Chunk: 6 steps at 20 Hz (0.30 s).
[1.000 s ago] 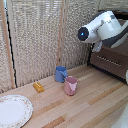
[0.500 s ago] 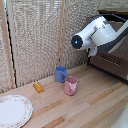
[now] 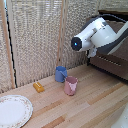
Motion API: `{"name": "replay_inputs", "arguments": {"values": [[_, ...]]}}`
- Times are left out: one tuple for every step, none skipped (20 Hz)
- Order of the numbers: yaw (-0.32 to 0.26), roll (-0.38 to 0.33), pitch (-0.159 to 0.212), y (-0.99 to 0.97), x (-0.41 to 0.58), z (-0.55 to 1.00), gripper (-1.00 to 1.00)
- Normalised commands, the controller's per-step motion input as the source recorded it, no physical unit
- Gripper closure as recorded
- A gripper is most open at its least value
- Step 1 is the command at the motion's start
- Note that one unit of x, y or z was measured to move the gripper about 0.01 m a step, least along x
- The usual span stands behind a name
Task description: Kindly get your arm to the topmost drawer handle. Get a good grip on it, then softly pull to open it.
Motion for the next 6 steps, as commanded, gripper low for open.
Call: {"name": "replay_inputs", "arguments": {"values": [[-0.055, 0.332, 0.0, 0.37, 0.0, 0.16, -1.0], [-0.055, 0.357, 0.0, 0.42, 0.0, 0.09, -1.0], [-0.057, 0.361, 0.0, 0.43, 0.0, 0.07, -1.0], [-0.057, 0.364, 0.0, 0.43, 0.0, 0.07, -1.0], [-0.06, 0.363, 0.0, 0.43, 0.0, 0.07, -1.0], [-0.064, 0.353, 0.014, 0.39, 0.0, 0.1, -1.0]]}}
